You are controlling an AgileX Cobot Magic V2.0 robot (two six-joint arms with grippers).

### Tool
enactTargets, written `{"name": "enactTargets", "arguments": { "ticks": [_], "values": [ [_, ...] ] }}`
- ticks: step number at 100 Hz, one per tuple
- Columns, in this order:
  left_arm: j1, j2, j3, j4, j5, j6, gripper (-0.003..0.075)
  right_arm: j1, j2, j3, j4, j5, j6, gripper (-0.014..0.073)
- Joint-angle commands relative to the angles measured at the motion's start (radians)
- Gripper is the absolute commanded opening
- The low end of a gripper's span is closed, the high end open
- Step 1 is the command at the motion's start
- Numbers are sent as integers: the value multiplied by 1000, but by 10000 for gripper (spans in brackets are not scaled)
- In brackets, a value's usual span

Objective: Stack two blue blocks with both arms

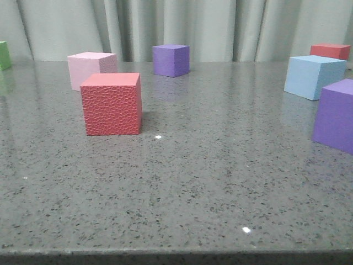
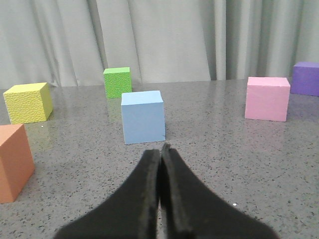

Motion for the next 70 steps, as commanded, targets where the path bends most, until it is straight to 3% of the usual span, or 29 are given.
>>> {"name": "enactTargets", "arguments": {
  "ticks": [1, 70],
  "values": [
    [-4, -32, 2, 0, -82, -7, -19, -5, -17, -18, -10, -76, -1, -106],
    [-4, -32, 2, 0, -85, -7, -19, -5, -17, -18, -10, -98, -2, -106]
  ]
}}
